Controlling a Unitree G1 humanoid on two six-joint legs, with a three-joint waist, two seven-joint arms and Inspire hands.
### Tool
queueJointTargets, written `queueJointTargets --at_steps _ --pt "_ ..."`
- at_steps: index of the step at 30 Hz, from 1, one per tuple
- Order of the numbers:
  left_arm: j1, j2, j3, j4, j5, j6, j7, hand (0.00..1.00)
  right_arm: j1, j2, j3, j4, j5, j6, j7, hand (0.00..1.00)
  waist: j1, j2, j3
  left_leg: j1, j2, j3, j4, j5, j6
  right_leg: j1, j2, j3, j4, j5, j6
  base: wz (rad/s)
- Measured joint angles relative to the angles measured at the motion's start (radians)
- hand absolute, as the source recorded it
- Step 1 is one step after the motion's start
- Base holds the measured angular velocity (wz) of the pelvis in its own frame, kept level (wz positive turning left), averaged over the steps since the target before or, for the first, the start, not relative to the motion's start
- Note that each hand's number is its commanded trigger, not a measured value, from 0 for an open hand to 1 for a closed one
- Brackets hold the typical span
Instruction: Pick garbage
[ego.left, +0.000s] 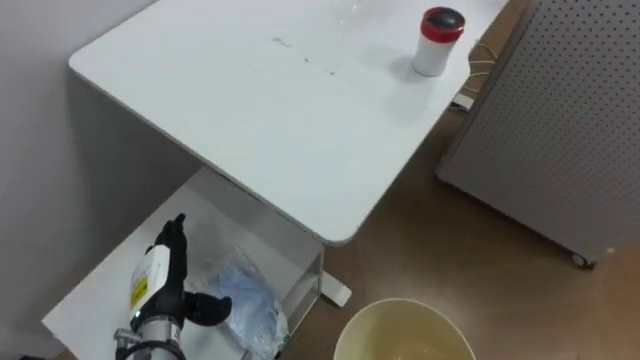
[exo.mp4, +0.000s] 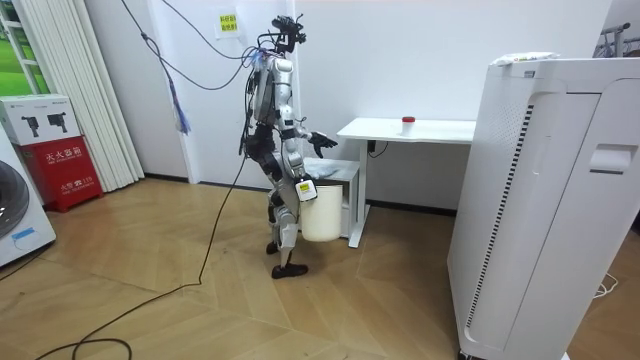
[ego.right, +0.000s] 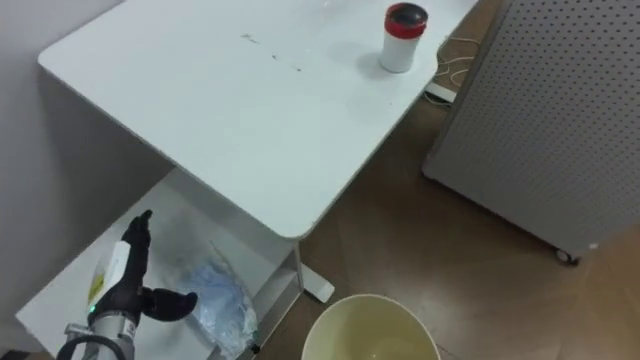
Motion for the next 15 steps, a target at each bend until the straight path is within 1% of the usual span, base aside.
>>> queueJointTargets --at_steps 3,8,9,11,13,15 --pt "-0.017 -0.002 -0.012 0.008 -0.001 -0.003 -0.003 0.00 -0.013 0.000 0.001 -0.002 0.000 -0.003 -0.011 1.00 -0.009 -0.001 0.0035 -0.037 0.006 0.000 0.011 0.000 -0.001 -0.033 0.003 -0.002 0.002 -0.001 -0.002 -0.03" --pt "-0.025 -0.002 -0.017 0.012 -0.001 -0.003 -0.009 0.00 -0.032 0.000 0.033 0.000 0.001 -0.021 -0.017 1.00 -0.021 -0.003 0.0054 -0.082 0.015 -0.001 0.024 -0.003 -0.003 -0.073 0.010 -0.002 0.013 -0.002 -0.005 0.00" --pt "-0.030 -0.002 -0.021 0.012 -0.001 -0.003 -0.020 0.00 -0.035 -0.001 0.038 0.000 0.003 -0.023 -0.018 1.00 -0.021 -0.002 0.0058 -0.093 0.017 -0.004 0.029 -0.003 -0.004 -0.081 0.011 -0.006 0.014 -0.003 -0.006 0.04" --pt "-0.039 -0.004 -0.039 0.012 -0.001 -0.003 -0.031 0.00 -0.035 -0.001 0.042 -0.001 0.005 -0.023 -0.020 1.00 -0.022 -0.001 0.0075 -0.106 0.018 -0.008 0.031 -0.003 -0.004 -0.088 0.011 -0.014 0.013 -0.003 -0.007 0.07" --pt "-0.049 -0.005 -0.072 0.026 0.000 -0.003 -0.051 0.00 -0.042 -0.004 0.067 -0.001 0.016 -0.023 -0.028 1.00 -0.022 0.001 0.0100 -0.110 0.017 -0.008 0.032 -0.004 -0.004 -0.092 0.010 -0.014 0.013 -0.003 -0.007 0.00" --pt "-0.056 -0.004 -0.096 0.034 0.000 -0.002 -0.064 0.00 -0.043 -0.009 0.072 -0.006 0.022 -0.025 -0.028 1.00 -0.021 0.004 0.0122 -0.119 0.017 -0.010 0.032 -0.005 -0.003 -0.100 0.010 -0.015 0.013 -0.002 -0.007 0.00"
